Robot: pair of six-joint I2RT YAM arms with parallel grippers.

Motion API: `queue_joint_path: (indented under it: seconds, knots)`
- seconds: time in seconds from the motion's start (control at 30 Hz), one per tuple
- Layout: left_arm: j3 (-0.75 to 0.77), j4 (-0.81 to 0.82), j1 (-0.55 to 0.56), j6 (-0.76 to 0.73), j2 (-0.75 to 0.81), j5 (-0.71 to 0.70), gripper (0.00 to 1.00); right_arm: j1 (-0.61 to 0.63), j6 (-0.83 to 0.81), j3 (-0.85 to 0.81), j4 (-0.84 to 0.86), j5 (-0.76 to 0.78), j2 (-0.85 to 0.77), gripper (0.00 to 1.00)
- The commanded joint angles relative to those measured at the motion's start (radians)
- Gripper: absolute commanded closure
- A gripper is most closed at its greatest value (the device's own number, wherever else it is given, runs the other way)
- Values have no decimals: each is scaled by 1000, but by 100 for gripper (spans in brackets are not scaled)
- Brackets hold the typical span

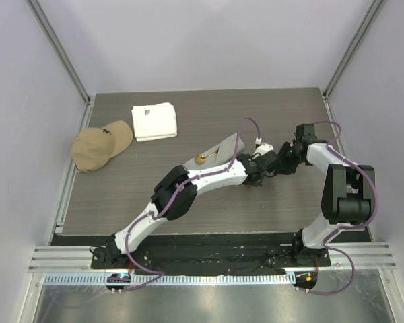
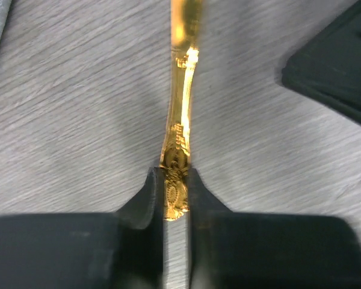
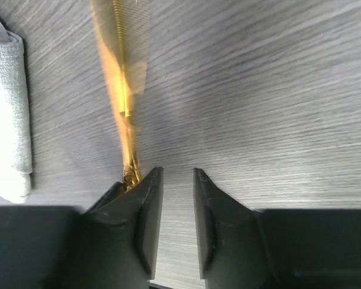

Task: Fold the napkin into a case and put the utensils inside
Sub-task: Rotate the spoon at the center of the board.

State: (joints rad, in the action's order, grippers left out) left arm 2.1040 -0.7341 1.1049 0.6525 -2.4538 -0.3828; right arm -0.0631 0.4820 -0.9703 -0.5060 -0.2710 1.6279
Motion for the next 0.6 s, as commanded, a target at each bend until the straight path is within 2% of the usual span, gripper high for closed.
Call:
queue_joint_path:
  seconds: [0.0,0.1,0.17,0.4,0.43,0.57]
  knots:
    - [-143,-105,6,-46,-45,65,100,0,38,42,93,-69,-37,56]
    - [-151,-99,3,-83,-31,145,100,3,84,108,193,-120,-59,41]
    - [-173,-81,-5,-86,-16,205,100,8,89,137,236,-149,-60,36]
    - [-314,71,-50,-60,42,349,100,32,121,154,307,-195,-7,37]
    - [-328,88,-59,-48,44,361,100,39,131,157,310,-194,-2,41]
    - [-346,101,-63,-66,55,377,100,46,115,168,278,-131,-23,42]
